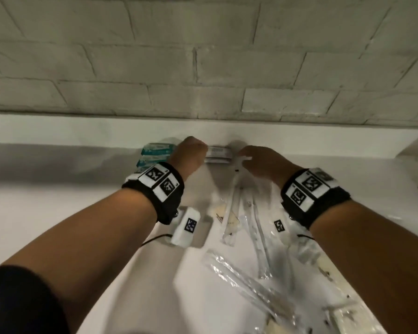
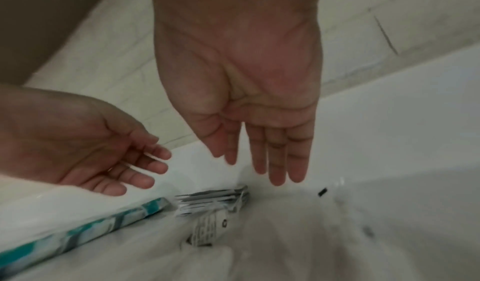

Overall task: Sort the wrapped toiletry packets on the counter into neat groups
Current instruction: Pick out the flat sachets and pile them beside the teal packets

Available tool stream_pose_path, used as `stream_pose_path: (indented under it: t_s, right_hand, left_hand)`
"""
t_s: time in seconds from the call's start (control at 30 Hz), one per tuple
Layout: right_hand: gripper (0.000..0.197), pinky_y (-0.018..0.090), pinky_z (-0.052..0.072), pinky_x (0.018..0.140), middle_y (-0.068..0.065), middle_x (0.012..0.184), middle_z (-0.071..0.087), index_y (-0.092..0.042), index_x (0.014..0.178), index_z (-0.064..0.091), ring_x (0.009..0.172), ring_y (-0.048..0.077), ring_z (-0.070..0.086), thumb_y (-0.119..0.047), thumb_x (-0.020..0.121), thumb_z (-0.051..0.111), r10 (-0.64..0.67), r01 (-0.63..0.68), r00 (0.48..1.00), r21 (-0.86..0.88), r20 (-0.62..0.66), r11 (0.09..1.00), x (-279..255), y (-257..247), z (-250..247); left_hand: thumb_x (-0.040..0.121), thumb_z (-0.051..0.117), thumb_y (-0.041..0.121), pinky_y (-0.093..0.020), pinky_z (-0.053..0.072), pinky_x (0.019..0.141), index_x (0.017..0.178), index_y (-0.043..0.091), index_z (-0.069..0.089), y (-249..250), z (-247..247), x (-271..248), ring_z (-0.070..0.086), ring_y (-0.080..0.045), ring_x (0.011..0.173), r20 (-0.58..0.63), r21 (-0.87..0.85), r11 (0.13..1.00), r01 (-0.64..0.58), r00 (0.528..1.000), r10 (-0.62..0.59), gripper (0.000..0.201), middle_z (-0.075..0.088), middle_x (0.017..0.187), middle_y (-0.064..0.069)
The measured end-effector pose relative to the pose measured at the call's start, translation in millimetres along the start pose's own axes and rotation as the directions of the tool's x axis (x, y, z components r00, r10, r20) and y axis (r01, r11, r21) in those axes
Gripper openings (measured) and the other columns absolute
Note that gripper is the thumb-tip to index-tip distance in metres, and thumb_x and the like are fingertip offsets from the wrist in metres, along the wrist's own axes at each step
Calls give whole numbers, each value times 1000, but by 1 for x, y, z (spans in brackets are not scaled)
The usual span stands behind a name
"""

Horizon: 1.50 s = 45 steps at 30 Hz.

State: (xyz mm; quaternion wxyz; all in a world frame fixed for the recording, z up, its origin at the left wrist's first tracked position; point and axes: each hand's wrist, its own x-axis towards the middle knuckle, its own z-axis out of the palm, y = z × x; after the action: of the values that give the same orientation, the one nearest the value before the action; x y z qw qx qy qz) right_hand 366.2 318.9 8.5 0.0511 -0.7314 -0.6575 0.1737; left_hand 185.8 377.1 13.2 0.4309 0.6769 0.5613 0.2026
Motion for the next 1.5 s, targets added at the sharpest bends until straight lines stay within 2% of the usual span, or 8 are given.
stream_pose_path:
  t_s: [0.07, 0.23, 0.43, 0.6, 0.8, 1.0, 1.23, 1.5]
  right_hand:
    - [38, 21, 36, 95, 2, 140, 51, -18, 133, 56, 124, 21, 50, -17, 96, 48, -52, 52, 996, 6, 73, 999, -30, -4, 2]
    - [34, 31, 43, 102, 1, 135, 55, -22, 125, 62, 122, 20, 53, -20, 92, 54, -116, 113, 952, 27, 283, 993, -95, 2, 29]
    - [32, 17, 38, 99, -15, 139, 49, -29, 123, 63, 123, 6, 49, -21, 92, 60, -61, 18, 990, 309, 128, 951, -169, 38, 25]
    - [25, 28, 46, 95, -5, 122, 62, -25, 115, 67, 108, 14, 59, -23, 93, 56, 118, -126, 989, 92, 93, 988, -208, 75, 23]
    - [38, 27, 32, 107, -6, 143, 46, -32, 136, 50, 131, 17, 43, -24, 99, 42, 137, -132, 982, -45, 130, 990, -217, 91, 33]
    - [62, 32, 24, 117, -6, 161, 11, -33, 149, 25, 147, 17, 19, -6, 96, 40, 39, -9, 990, -208, 136, 978, -202, 92, 38]
    - [35, 34, 43, 92, -1, 124, 56, -27, 124, 59, 110, 24, 57, -24, 89, 61, 18, -35, 997, -241, -70, 970, -191, 91, 45]
    - [55, 36, 50, 83, 7, 100, 65, -5, 108, 63, 98, 28, 63, -49, 76, 73, 320, -289, 942, -231, 106, 929, -182, 92, 41]
  left_hand:
    - [98, 45, 17, -40, 51, 92, 118, 6, 61, 3, 11, -29, 61, -29, 108, 194, 134, 979, -152, 973, 124, 28, 64, 119, -13]
    - [91, 50, 33, -41, 49, 90, 100, 20, 66, -12, 44, -85, 61, -24, 100, 647, 450, 667, -594, 731, 216, 23, 67, 110, -6]
    - [89, 34, 43, -42, 46, 90, 93, 26, 60, -31, 39, -131, 53, -26, 104, 575, 706, 482, -519, 817, 38, 31, 55, 102, -3]
    - [92, 43, 21, -40, 47, 87, 103, 17, 67, -13, 51, -151, 53, -27, 98, 459, 761, 352, -545, 836, 301, 27, 55, 111, -7]
    - [81, 44, -4, -38, 52, 91, 116, 30, 64, 1, 91, -146, 59, -23, 111, 575, 655, 491, -575, 800, 170, 52, 52, 126, -1]
    - [88, 60, 15, -37, 46, 97, 146, 17, 29, -8, 106, -153, 51, -30, 122, 401, 656, 586, -476, 877, 263, 65, 42, 142, -13]
    - [85, 66, 26, -36, 47, 80, 125, 7, 47, -21, 103, -163, 60, -32, 102, 281, 710, 606, -359, 933, 223, 48, 56, 120, -15]
    - [87, 61, 34, -37, 49, 84, 121, 11, 51, -21, 103, -171, 58, -31, 103, 267, 761, 589, -273, 959, 100, 42, 62, 115, -11]
